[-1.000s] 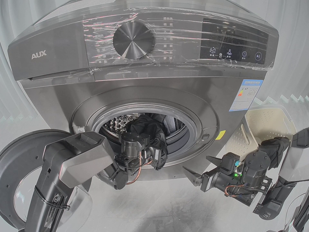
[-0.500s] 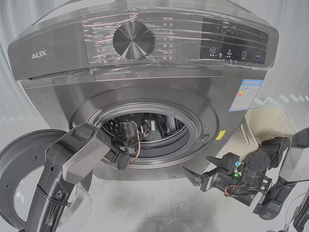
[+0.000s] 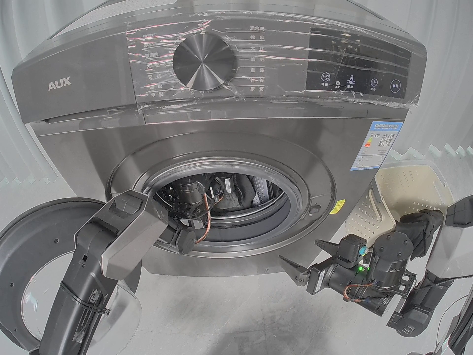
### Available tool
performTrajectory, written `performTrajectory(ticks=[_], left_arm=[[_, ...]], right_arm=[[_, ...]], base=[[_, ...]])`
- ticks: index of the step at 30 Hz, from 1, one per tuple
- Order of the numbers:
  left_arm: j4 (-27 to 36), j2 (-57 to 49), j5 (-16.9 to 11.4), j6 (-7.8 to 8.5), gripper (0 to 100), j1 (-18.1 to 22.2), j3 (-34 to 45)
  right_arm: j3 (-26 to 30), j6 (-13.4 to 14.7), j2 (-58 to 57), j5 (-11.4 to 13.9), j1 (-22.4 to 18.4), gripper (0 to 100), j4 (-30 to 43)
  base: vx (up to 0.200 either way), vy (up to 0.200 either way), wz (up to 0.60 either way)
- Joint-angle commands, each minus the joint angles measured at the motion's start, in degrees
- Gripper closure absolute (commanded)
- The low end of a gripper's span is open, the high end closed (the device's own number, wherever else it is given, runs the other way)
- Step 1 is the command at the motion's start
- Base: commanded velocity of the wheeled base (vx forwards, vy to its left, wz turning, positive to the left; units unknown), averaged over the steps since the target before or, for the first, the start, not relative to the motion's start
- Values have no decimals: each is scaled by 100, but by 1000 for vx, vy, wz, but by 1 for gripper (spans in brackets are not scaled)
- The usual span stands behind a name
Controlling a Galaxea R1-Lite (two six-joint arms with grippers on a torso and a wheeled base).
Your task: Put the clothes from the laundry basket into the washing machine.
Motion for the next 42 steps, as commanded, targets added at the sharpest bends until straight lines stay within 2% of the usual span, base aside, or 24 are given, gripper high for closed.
performTrajectory(ticks=[1,2,3,16,24,25,31,37,42], left_arm=[[-4,29,1,-1,100,7,2],[-4,29,1,-1,100,7,11],[-4,29,1,-1,0,7,20],[-13,-112,-25,7,0,-72,556],[-189,-947,-96,7,0,-300,2024],[-321,-1140,-104,7,0,-388,2446],[-690,-1799,-201,7,0,-740,3764],[-1129,-2125,-201,-1,0,-1056,4643],[-1516,-2670,-210,-36,0,-1434,5750]], right_arm=[[-1,8,7,-4,2,0,-1],[-1,0,7,5,2,0,-1],[-1,0,7,5,2,0,-1],[-1,0,-19,5,-7,0,-1],[8,0,-19,5,2,0,-1],[8,0,-28,5,2,0,-1],[25,0,-36,-4,-7,0,-1],[43,8,-54,-4,-7,0,-1],[122,35,-28,-4,-34,0,7]], base=[[0,0,0],[0,0,0],[0,0,0],[0,0,0],[0,0,0],[0,0,0],[0,0,0],[0,0,0],[0,0,0]])
